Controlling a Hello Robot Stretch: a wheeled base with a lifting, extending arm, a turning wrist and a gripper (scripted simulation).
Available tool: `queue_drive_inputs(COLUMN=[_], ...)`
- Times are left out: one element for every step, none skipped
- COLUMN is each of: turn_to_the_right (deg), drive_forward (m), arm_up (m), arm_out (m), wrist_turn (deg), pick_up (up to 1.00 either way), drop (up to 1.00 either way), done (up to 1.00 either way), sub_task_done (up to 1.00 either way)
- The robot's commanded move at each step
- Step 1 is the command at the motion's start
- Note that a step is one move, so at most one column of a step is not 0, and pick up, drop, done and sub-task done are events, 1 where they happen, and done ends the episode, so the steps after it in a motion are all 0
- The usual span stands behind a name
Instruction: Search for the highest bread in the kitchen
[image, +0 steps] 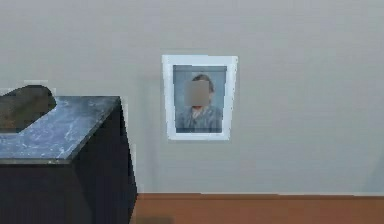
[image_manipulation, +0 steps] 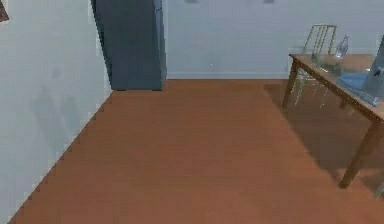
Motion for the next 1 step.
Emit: queue_drive_inputs(turn_to_the_right=[6.0], drive_forward=[0.00], arm_up=[0.00], arm_out=[0.00], wrist_turn=[0.0], pick_up=[0.00], drop=[0.00], done=[0.00], sub_task_done=[0.00])
